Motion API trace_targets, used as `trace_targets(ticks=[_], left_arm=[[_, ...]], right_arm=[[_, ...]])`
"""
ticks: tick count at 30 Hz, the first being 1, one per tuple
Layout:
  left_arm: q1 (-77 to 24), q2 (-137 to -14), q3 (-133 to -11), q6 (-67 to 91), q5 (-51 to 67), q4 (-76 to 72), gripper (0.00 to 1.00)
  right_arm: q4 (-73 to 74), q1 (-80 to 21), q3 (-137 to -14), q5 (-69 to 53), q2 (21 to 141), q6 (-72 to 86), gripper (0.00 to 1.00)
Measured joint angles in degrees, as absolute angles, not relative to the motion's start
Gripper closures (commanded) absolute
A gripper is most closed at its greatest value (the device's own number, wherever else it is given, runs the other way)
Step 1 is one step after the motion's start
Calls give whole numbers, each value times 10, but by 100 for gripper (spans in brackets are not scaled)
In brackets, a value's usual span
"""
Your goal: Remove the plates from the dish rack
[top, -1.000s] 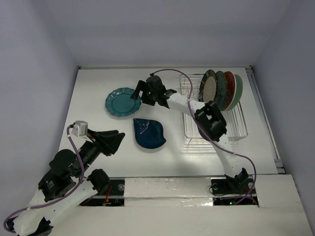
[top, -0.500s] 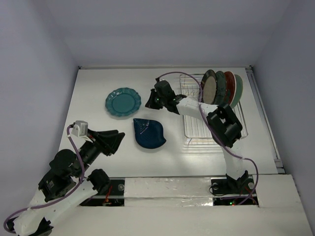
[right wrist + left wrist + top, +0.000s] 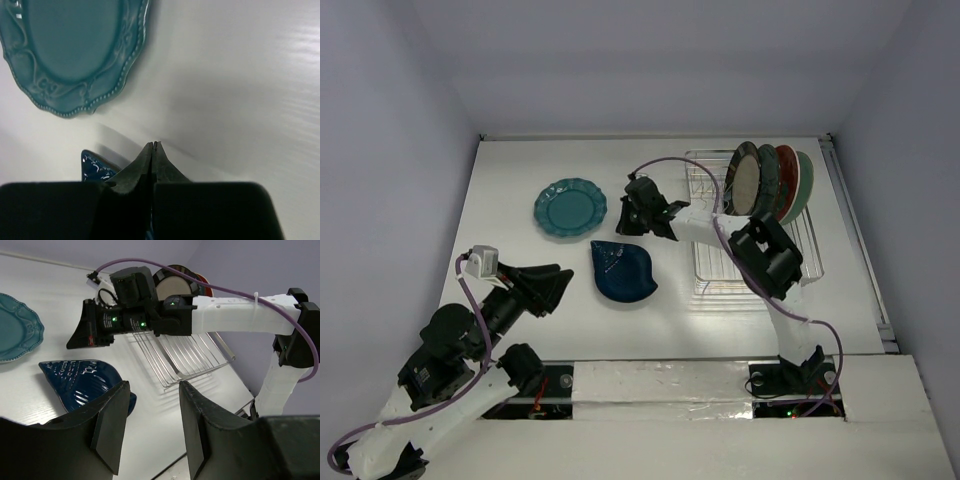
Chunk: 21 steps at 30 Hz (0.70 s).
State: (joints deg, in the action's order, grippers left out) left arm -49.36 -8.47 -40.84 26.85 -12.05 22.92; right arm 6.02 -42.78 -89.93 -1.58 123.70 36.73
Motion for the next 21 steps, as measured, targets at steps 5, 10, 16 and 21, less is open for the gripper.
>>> trace_targets(ticks=[5,10,16,21], left_arm=[[-494,-84,-408,269,-121,228,59],[-494,-84,-408,268,-121,225,59],[-494,-84,-408,268,-121,225,59],[-494,-83,-408,268,-121,225,59]], right_arm=[[55,-449,-874,-15,1239,356,100],[40,-455,-815,-13,1214,342,100],[47,-463,-782,-15,1181,324,100],[68,-473,-778,0,1139,310,100]])
